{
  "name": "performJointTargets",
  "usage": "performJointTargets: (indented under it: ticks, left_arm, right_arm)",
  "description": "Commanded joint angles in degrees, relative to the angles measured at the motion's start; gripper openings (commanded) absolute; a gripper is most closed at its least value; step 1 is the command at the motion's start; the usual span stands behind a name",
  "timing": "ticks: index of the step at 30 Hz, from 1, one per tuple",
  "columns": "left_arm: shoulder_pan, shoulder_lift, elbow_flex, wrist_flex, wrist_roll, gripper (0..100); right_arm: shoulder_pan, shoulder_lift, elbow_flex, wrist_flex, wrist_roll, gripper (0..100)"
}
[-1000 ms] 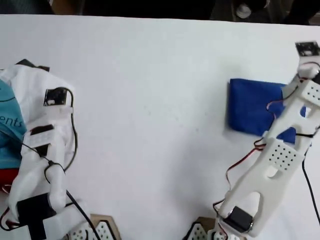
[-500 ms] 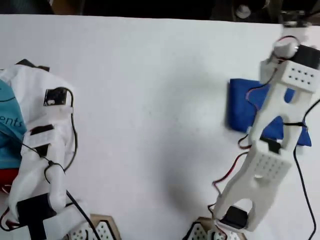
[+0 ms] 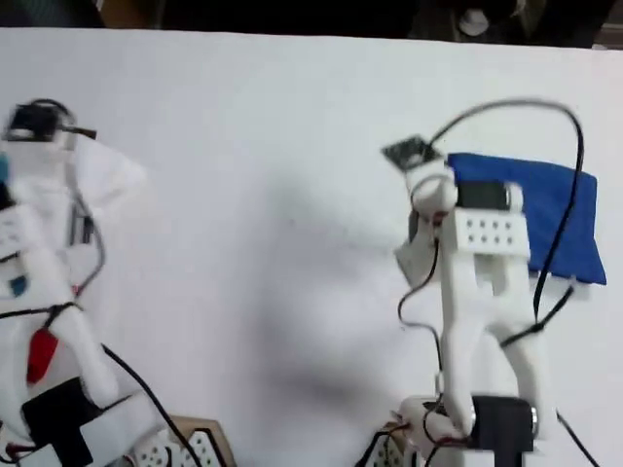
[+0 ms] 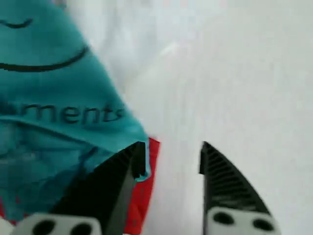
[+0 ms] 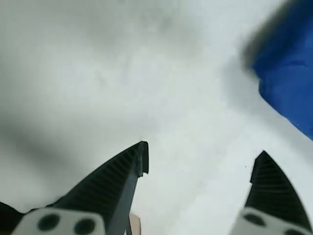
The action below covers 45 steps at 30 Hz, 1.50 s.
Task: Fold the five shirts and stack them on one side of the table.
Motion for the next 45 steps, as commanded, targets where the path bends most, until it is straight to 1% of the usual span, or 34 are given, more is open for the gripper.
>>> performJointTargets:
  ticks: [1,5,9,12,15,20,21,22,24,25,26,27,28,29,32,35,39,42,45]
  left_arm:
    - [-9.2,-2.1,-4.8,-2.5,-4.2,26]
    - [-16.0,0.4,-5.1,-7.8,-7.2,26]
    - [-17.8,8.7,-7.3,-9.1,-7.2,26]
    - [-17.8,15.6,-11.3,-7.2,-6.4,26]
    - [-17.7,20.7,-16.6,-4.3,-3.5,26]
    - [-16.7,26.4,-26.5,0.5,-3.1,26]
    - [-16.6,27.3,-28.3,1.4,-3.3,24]
    - [-16.6,28.2,-29.8,2.1,-3.3,20]
    - [-16.6,29.8,-32.7,3.3,-3.3,5]
    - [-16.6,30.6,-33.9,4.1,-3.3,0]
    - [-16.5,31.2,-34.9,5.2,-3.3,4]
    - [-16.2,31.7,-35.8,6.2,-3.4,4]
    - [-15.7,32.0,-36.6,7.0,-3.4,2]
    - [-15.3,32.1,-37.3,8.1,-3.3,2]
    - [-11.8,31.0,-40.5,12.8,-3.1,2]
    - [-5.3,28.7,-45.8,18.9,-3.1,2]
    - [7.3,24.4,-54.1,25.7,-2.9,2]
    - [16.7,19.0,-57.1,25.8,-0.9,2]
    - [28.1,13.6,-57.8,25.7,-0.4,2]
  right_arm:
    - [1.2,-3.6,8.0,-5.7,1.8,33.4]
    - [2.2,-3.6,14.9,-11.6,2.1,33.4]
    - [1.9,-3.6,19.9,-15.1,1.8,33.4]
    - [2.1,-3.6,22.9,-17.5,2.0,33.4]
    - [2.1,-3.6,26.5,-21.3,2.0,33.4]
    - [2.0,-3.6,33.8,-29.9,1.8,33.4]
    - [2.0,-4.2,34.3,-30.2,1.7,33.4]
    - [2.1,-4.2,34.2,-30.0,1.7,33.4]
    - [2.1,-4.2,34.2,-30.4,1.6,33.4]
    - [2.1,-4.1,34.3,-30.4,1.6,33.4]
    - [2.1,-4.1,34.4,-30.5,1.6,33.4]
    - [2.1,-4.1,34.5,-30.5,1.6,33.4]
    - [2.1,-4.0,34.5,-30.5,1.6,33.4]
    - [2.1,-3.9,34.5,-30.5,1.6,33.4]
    - [2.0,-3.8,34.5,-30.5,1.6,33.4]
    - [1.9,-3.7,34.5,-30.5,1.6,33.4]
    - [2.1,-3.7,34.5,-31.0,1.5,33.4]
    - [2.1,-3.7,34.5,-31.3,-0.2,33.4]
    - [2.2,-3.7,34.5,-31.9,-2.5,33.4]
